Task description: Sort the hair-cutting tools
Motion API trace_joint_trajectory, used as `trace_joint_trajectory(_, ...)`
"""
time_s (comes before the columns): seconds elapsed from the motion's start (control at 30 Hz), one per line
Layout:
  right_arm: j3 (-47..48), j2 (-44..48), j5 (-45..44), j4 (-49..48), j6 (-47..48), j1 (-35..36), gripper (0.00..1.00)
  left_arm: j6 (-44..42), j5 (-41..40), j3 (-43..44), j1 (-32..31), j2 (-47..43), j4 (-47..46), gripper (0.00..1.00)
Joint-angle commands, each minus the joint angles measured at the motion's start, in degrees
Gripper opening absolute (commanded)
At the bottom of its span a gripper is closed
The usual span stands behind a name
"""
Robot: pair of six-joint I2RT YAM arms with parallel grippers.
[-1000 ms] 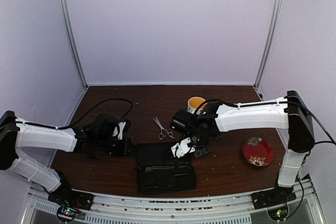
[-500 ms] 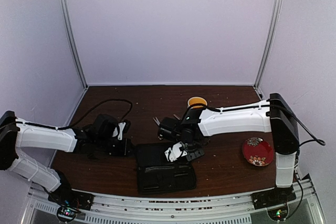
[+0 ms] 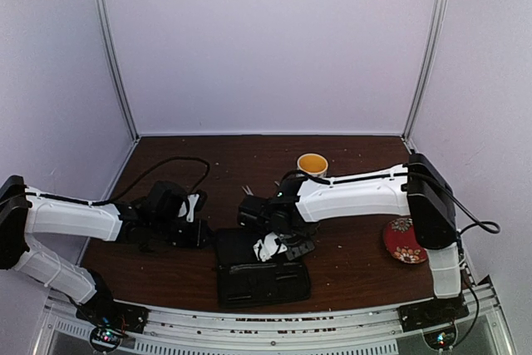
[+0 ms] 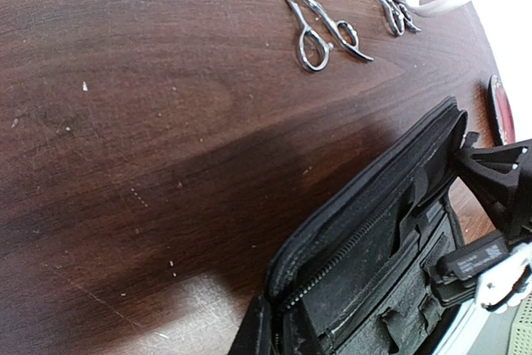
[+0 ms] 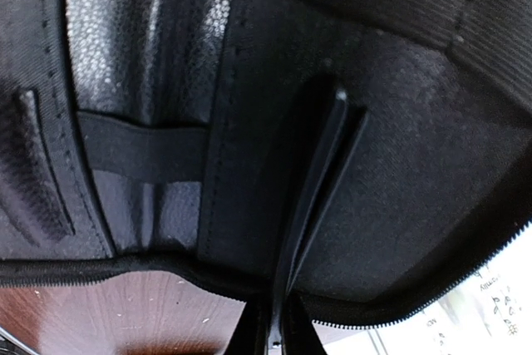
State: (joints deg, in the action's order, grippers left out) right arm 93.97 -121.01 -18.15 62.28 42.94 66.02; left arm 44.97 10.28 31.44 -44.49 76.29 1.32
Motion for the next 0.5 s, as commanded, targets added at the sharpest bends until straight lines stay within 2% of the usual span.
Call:
trace_joint_trajectory(0.0, 2.55, -2.17, -2.38, 2.7, -2.41, 0.42, 0.0, 0.56, 0.94, 0.99, -0.35, 0.09, -1.76, 0.0)
trace_joint_trajectory(0.47, 9.99, -7.54, -2.76, 6.21, -2.89, 3.12, 0.0, 1.11, 2.37, 0.88, -0.33, 0.09, -3.38, 0.0)
